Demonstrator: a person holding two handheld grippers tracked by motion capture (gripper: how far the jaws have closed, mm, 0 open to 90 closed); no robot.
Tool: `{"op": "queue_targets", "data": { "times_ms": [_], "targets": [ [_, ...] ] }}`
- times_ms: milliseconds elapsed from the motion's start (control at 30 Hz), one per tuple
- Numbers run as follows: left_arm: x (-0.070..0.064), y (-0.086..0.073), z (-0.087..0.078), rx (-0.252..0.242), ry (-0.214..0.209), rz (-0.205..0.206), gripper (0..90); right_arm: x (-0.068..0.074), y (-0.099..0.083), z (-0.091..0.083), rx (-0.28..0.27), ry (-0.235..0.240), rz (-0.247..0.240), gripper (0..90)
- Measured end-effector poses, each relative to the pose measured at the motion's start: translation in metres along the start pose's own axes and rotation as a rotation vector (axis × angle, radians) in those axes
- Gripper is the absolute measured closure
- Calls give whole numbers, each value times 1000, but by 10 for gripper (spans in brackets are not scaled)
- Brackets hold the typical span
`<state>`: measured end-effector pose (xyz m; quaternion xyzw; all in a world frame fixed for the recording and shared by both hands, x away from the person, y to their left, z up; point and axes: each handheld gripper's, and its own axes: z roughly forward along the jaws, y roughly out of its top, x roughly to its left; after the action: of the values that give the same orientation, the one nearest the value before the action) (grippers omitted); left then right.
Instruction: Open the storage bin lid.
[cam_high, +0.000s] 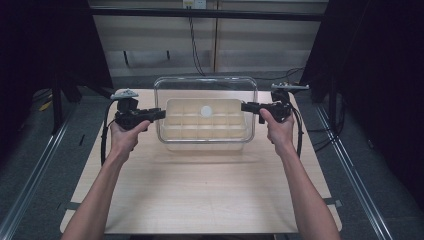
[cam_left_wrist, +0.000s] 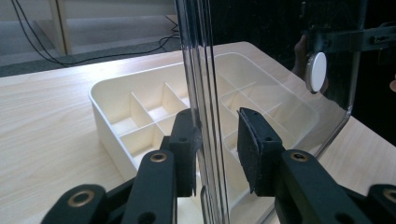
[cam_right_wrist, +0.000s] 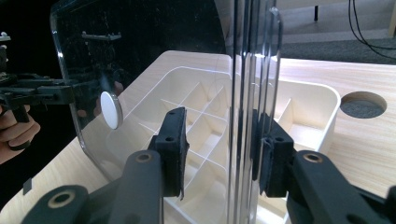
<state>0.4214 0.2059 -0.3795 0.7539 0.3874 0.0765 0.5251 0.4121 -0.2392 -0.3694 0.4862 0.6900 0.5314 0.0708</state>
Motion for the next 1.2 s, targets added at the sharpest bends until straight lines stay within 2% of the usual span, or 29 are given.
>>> {"op": "queue_targets", "data": {
  "times_ms": [67, 100, 300, 433, 767, 867, 933, 1200],
  "targets": [
    [-3, -2, -1, -7, -16, -11, 689, 1, -1, -3, -8, -1, -6, 602],
    [-4, -4, -2, -3, -16, 2, 691, 2, -1, -6, -5, -1, -11, 602],
    [-6, -6, -4, -13, -26, -15, 697, 7, -6, -13, -10, 2, -15, 611],
    [-9, -8, -6, -4, -37, -9, 698, 6, -10, -15, -10, -2, -15, 607],
    [-16, -18, -12, 19, -44, 0, 698, 12, -20, -21, -3, -3, -9, 607],
    [-18, -20, -12, 26, -30, 5, 696, 13, -23, -22, -4, -4, -8, 607],
    [-18, -23, -14, 21, -34, -1, 695, 15, -27, -22, 0, -3, -2, 611],
    [-25, -24, -20, 29, -38, 12, 696, 18, -36, -27, -11, 10, 9, 611]
  ]
}}
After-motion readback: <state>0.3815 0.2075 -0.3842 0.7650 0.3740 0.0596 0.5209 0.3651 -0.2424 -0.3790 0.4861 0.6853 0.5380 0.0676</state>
